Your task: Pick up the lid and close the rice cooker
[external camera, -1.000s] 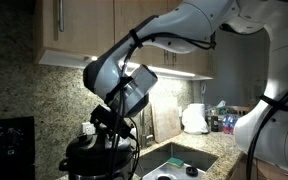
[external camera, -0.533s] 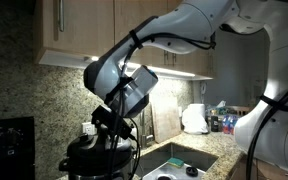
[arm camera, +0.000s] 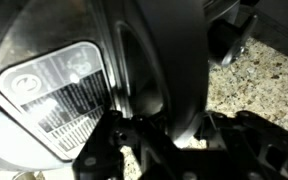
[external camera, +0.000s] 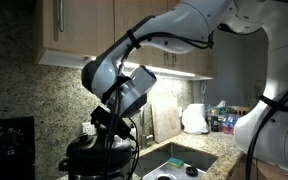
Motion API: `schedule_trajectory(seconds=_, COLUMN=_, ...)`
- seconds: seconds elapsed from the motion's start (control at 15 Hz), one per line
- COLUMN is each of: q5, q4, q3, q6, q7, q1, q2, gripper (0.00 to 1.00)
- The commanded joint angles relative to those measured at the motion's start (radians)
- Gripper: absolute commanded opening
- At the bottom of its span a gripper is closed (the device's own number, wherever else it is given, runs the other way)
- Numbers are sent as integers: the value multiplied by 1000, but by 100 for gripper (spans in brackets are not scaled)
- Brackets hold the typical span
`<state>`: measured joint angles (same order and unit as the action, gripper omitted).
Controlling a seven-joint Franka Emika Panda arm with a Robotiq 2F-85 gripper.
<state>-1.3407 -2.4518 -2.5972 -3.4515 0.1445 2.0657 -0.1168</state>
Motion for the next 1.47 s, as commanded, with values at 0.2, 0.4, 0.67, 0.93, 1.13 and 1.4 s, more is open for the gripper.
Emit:
schedule_trajectory(seconds=0.2, q5=12, q4=59, q3=-1, q6=-15, q7=-34, q1=-28, q2=-37, gripper=0)
schedule_trajectory(seconds=0.4, q5=-1, q4=32, q3=0, q6=0, q7=-13, q1=-19, q2=-1, gripper=0)
schedule_trajectory(seconds=0.67, q5=-44, q4=14, q3=-10, q6=-24, q7=16, q1=-15, q2=12, gripper=1)
schedule_trajectory(seconds=0.93, q5=-35, q4=80, q3=0, q6=-2, q7=64, q1=-2, q2=37, gripper=1)
schedule_trajectory(seconds=1.13, q5=-40, q4=115, q3=-1, q6=-3, q7=111, q1=22, q2=41, gripper=1)
schedule_trajectory(seconds=1.4, q5=-57, q4=119, q3=0, q6=-12, q7=153, q1=31, q2=39, gripper=1)
